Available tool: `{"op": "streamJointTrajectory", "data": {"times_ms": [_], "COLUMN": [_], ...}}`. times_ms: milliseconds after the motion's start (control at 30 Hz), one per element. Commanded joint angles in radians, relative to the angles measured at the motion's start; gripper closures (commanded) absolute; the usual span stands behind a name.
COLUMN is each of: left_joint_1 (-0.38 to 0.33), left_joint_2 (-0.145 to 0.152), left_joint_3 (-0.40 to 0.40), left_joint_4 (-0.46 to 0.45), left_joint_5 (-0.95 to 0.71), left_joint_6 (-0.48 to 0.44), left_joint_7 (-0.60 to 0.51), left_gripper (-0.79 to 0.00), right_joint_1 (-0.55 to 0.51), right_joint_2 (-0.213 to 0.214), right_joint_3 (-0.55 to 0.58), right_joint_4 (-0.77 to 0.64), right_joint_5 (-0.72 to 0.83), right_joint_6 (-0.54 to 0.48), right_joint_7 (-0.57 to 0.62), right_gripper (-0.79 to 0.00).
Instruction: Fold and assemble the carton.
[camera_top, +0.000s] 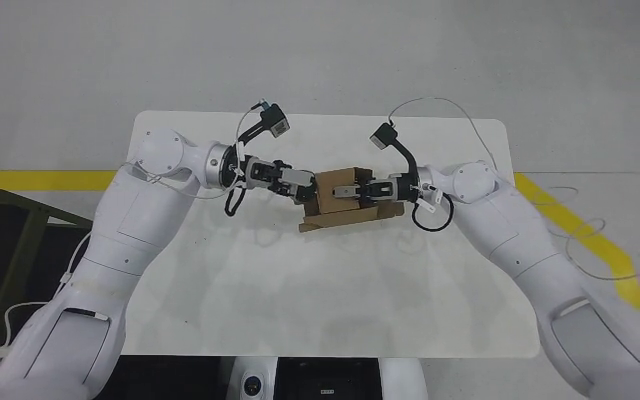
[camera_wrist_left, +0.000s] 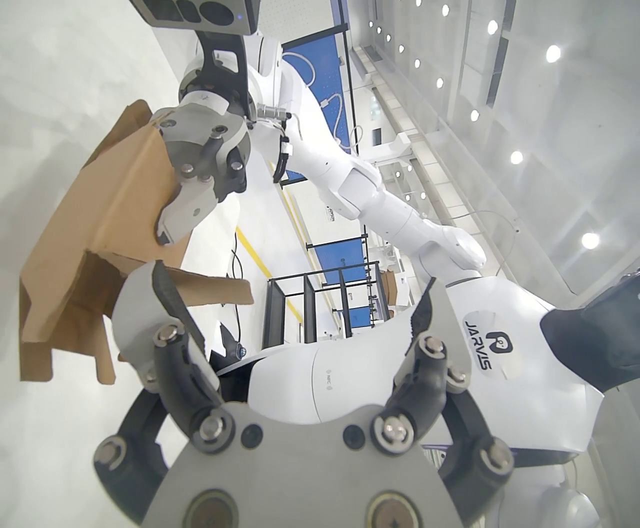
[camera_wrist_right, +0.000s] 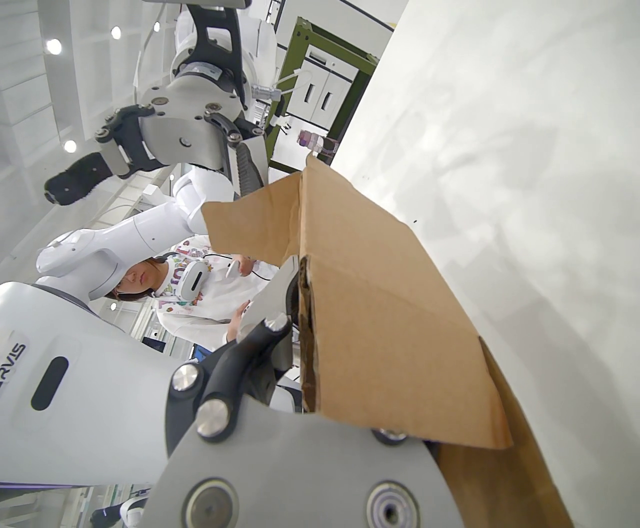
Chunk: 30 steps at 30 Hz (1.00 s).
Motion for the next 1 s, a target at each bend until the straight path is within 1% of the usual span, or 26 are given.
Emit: {"op": "streamJointTrajectory", "data": {"times_ms": [0, 333, 667, 833, 967], "left_joint_1": [-0.001, -0.012, -0.038, -0.045, -0.038], "left_joint_2": [-0.002, -0.013, -0.017, -0.019, -0.017], "left_joint_3": [0.005, 0.028, 0.051, 0.050, 0.037], "left_joint_4": [-0.003, -0.008, -0.023, -0.020, -0.016], "left_joint_5": [0.001, 0.030, 0.113, 0.112, 0.096], "left_joint_6": [0.001, -0.003, -0.004, -0.006, -0.005], "left_joint_7": [0.007, 0.023, 0.007, 0.012, 0.021], "left_gripper": [-0.785, -0.785, -0.785, -0.785, -0.785], "right_joint_1": [0.001, -0.004, -0.012, -0.015, -0.022], "right_joint_2": [-0.004, -0.017, -0.029, -0.032, -0.025], "right_joint_3": [0.001, 0.015, 0.031, 0.048, 0.079], "right_joint_4": [0.000, 0.001, 0.001, 0.013, 0.032], "right_joint_5": [-0.001, -0.006, -0.015, -0.014, -0.014], "right_joint_6": [-0.001, -0.003, 0.000, -0.003, -0.009], "right_joint_7": [-0.001, -0.003, 0.000, -0.003, -0.009], "right_gripper": [0.000, 0.000, 0.000, 0.000, 0.000]}}
